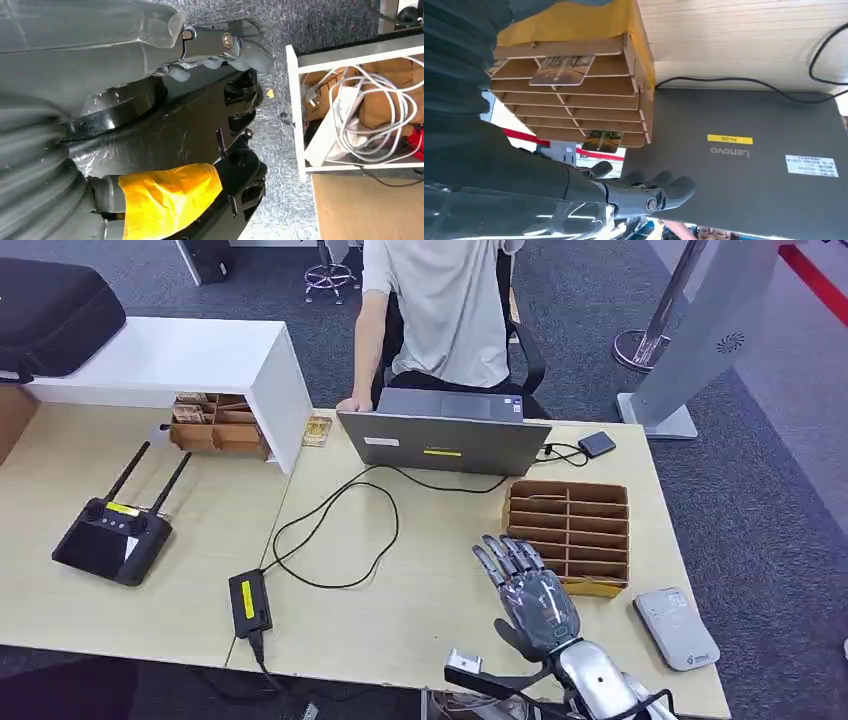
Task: Pass the card to the sensor for recognition and then transmit it.
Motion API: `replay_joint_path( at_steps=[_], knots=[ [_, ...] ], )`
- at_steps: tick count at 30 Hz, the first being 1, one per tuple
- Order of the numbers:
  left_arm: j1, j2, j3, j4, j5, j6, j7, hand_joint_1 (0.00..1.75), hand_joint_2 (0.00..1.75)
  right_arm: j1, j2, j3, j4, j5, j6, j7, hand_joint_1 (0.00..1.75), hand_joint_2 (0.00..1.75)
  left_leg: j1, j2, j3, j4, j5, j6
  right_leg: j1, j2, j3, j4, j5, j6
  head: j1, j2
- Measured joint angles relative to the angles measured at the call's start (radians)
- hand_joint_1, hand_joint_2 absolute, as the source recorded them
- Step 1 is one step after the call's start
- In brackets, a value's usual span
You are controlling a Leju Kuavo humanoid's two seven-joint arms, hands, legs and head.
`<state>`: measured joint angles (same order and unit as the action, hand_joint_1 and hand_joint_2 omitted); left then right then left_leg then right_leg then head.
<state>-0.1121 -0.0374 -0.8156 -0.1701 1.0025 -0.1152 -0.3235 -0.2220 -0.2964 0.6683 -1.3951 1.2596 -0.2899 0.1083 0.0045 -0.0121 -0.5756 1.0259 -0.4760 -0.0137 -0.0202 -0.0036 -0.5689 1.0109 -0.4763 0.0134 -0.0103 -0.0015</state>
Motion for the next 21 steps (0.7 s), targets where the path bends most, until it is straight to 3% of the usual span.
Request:
replay_joint_path(
  at_steps=[9, 21],
  knots=[
    [0.0, 0.0, -0.005, 0.0, -0.001, 0.0, 0.0, 0.0, 1.75, 0.0, 0.0, -0.008, 0.016, 0.008, 0.0, 0.01, 0.0, 1.75, 0.0, 0.0, 0.0, 0.0, 0.0, 0.0, 0.0, 0.0, 0.0, 0.0, 0.0, 0.0, 0.0, 0.0],
    [0.0, 0.0, -0.007, 0.0, -0.002, 0.0, 0.0, 0.0, 1.75, 0.011, 0.0, -0.079, 0.053, 0.017, -0.013, 0.014, 0.0, 1.75, 0.0, 0.0, 0.0, 0.0, 0.0, 0.0, 0.0, 0.0, 0.0, 0.0, 0.0, 0.0, 0.0, 0.0]
  ],
)
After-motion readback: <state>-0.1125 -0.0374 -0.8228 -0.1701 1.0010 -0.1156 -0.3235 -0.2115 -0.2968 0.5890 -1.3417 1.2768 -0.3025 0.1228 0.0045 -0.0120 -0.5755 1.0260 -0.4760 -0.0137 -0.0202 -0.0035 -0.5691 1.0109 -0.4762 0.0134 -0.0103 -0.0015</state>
